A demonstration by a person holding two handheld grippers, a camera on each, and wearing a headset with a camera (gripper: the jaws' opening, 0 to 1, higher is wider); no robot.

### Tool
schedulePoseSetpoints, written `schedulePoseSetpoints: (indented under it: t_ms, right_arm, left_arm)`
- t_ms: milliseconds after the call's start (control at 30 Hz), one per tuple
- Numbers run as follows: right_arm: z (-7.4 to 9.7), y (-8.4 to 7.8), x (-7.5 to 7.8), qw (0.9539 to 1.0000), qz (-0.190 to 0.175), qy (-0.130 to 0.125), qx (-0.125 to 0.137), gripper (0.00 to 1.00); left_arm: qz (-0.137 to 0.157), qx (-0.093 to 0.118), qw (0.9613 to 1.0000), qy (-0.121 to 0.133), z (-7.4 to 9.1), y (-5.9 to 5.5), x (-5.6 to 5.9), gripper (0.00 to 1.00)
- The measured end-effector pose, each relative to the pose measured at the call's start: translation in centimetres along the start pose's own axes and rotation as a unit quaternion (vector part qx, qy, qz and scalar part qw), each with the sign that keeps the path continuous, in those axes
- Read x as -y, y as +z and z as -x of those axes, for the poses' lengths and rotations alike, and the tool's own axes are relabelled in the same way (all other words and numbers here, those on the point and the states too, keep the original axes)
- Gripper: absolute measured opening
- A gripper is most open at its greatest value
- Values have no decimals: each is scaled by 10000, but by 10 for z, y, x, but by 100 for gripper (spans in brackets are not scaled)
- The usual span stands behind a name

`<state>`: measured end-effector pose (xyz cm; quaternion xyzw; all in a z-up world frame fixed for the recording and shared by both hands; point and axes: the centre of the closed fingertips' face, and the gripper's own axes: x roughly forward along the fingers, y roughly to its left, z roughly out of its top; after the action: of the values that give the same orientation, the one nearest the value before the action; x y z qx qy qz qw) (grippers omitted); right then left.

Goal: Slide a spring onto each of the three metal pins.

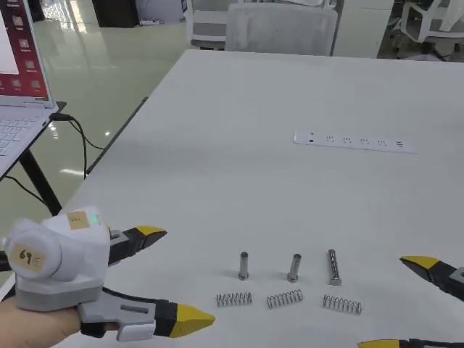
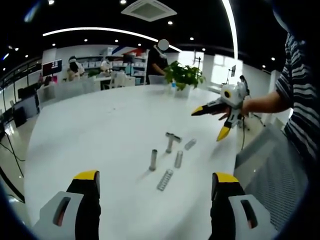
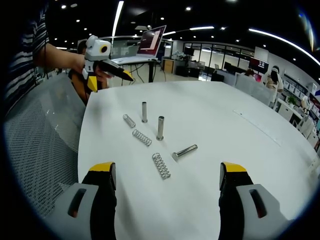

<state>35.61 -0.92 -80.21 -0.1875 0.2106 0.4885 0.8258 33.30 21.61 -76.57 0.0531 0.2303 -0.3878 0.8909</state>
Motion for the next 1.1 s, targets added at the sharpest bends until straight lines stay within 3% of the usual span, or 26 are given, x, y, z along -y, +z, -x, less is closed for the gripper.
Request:
schedulePoseSetpoints:
  t_ms: [433, 1100]
  right_arm:
    - [1, 4, 1, 10000, -30, -26, 67, 85]
    - [4, -9, -4, 10000, -49, 52, -65, 94]
  left_arm:
    - [-23, 11, 10000, -3, 0, 0, -2, 90]
    - [54, 2, 9999, -139, -2, -6, 5, 98]
